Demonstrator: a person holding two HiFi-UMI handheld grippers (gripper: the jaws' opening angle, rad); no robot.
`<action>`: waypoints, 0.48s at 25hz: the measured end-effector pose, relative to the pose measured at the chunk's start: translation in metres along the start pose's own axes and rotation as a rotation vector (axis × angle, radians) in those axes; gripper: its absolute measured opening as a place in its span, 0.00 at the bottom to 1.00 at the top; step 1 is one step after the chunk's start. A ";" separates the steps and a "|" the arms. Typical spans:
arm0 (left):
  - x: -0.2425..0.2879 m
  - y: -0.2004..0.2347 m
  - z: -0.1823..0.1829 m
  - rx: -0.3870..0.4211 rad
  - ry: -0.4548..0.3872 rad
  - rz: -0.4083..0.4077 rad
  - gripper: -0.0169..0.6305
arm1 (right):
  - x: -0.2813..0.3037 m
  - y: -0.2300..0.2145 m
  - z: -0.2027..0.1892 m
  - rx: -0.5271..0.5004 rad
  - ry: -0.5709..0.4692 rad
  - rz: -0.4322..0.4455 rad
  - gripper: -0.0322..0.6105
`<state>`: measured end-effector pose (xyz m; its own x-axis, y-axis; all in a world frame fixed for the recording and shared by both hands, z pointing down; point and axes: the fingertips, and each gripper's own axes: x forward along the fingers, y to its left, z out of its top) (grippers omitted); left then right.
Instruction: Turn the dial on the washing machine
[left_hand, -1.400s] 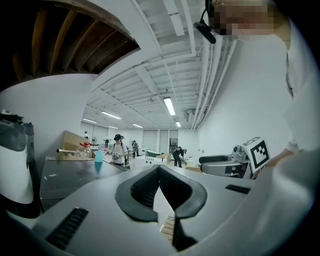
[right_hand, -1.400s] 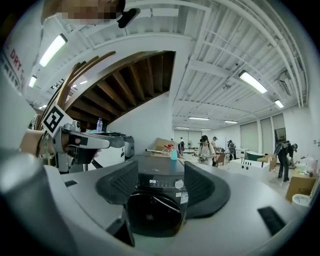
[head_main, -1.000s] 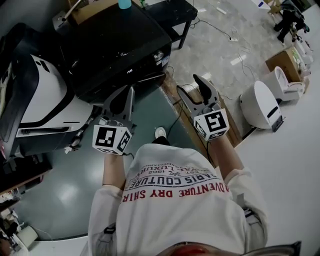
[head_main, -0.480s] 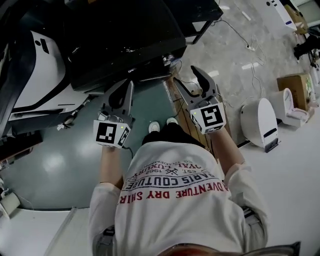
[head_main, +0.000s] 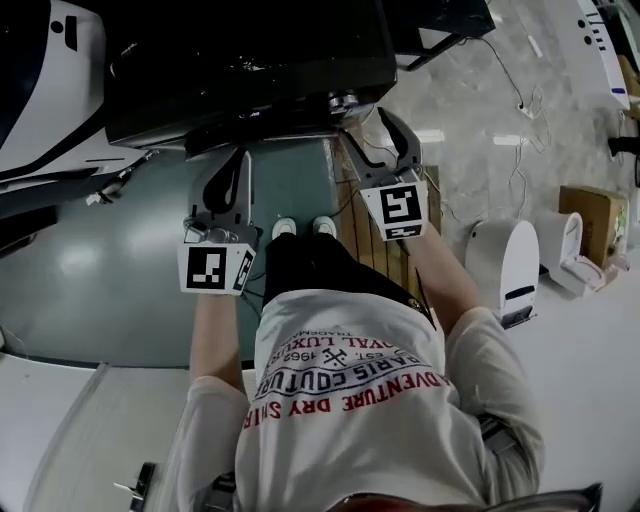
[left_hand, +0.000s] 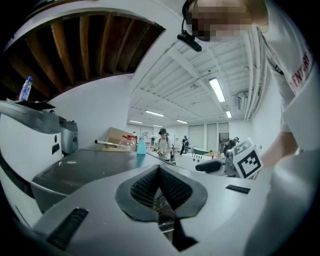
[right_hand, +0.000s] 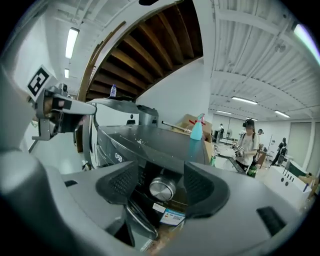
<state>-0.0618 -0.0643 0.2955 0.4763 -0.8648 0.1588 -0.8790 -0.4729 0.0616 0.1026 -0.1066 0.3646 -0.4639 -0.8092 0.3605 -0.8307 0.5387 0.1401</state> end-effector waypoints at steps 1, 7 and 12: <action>0.002 0.001 -0.006 -0.023 0.004 0.009 0.05 | 0.008 -0.002 -0.009 -0.003 0.009 0.003 0.49; 0.022 0.002 -0.043 0.036 0.011 0.024 0.05 | 0.048 -0.010 -0.052 -0.008 0.046 -0.016 0.49; 0.029 0.008 -0.070 0.030 0.041 0.045 0.05 | 0.065 -0.003 -0.075 0.007 0.069 -0.050 0.49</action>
<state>-0.0566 -0.0813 0.3696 0.4348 -0.8777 0.2013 -0.8980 -0.4394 0.0236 0.0974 -0.1433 0.4565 -0.3995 -0.8172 0.4155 -0.8548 0.4958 0.1533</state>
